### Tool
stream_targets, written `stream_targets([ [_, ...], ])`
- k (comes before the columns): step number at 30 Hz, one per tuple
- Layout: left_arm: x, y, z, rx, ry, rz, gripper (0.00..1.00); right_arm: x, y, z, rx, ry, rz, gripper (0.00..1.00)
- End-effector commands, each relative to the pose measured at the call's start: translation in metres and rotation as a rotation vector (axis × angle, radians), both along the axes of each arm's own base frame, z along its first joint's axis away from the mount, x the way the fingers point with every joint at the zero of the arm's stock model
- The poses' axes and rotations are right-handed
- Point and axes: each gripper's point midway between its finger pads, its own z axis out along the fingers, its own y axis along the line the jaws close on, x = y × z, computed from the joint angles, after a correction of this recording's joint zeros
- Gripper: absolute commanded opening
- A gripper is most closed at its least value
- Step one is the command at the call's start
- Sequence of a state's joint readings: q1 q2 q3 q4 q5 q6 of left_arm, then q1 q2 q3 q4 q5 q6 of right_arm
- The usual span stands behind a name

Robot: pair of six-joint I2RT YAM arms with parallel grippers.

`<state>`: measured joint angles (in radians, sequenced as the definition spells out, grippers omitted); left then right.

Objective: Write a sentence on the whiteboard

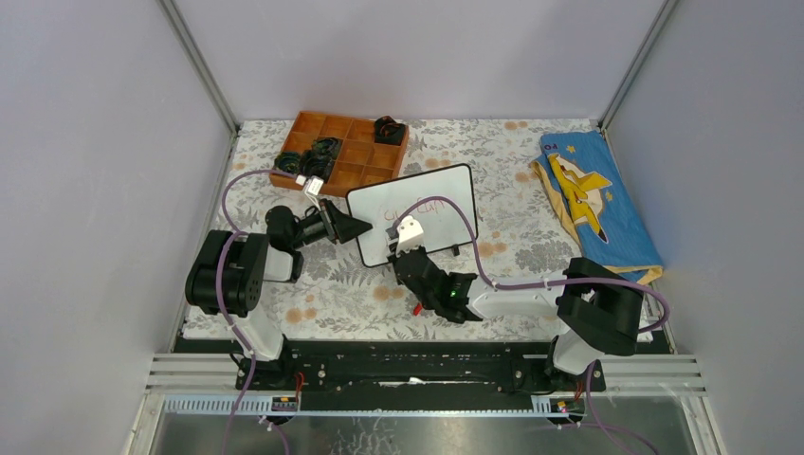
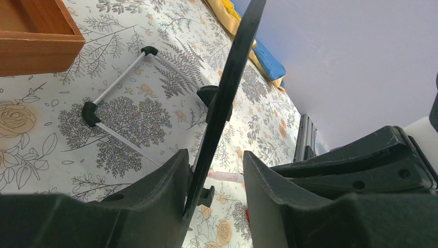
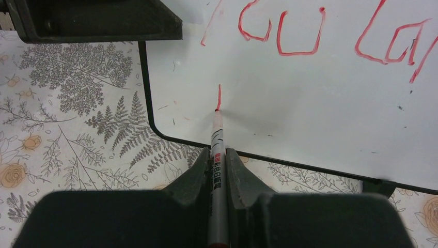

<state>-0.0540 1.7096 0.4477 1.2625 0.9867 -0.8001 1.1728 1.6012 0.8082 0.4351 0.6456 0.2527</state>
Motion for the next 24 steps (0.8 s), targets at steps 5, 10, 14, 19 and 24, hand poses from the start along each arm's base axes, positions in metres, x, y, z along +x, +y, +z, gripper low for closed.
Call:
stream_targets([
  [5,0.003,-0.004,0.014,0.009,-0.069,-0.014,0.50,-0.004,-0.003,-0.004,0.009,0.023,-0.008,0.00],
  [10,0.003,-0.004,0.014,0.009,-0.070,-0.013,0.50,-0.004,-0.003,-0.004,0.002,0.023,-0.006,0.00],
  [14,0.003,-0.005,0.014,0.010,-0.068,-0.015,0.50,-0.002,-0.001,0.003,0.008,0.009,-0.011,0.00],
  [19,0.003,-0.005,0.014,0.010,-0.067,-0.017,0.50,0.004,0.006,0.019,0.015,-0.021,-0.006,0.00],
  [24,0.002,-0.006,0.014,0.010,-0.067,-0.019,0.50,0.007,0.012,0.025,0.012,-0.033,0.001,0.00],
])
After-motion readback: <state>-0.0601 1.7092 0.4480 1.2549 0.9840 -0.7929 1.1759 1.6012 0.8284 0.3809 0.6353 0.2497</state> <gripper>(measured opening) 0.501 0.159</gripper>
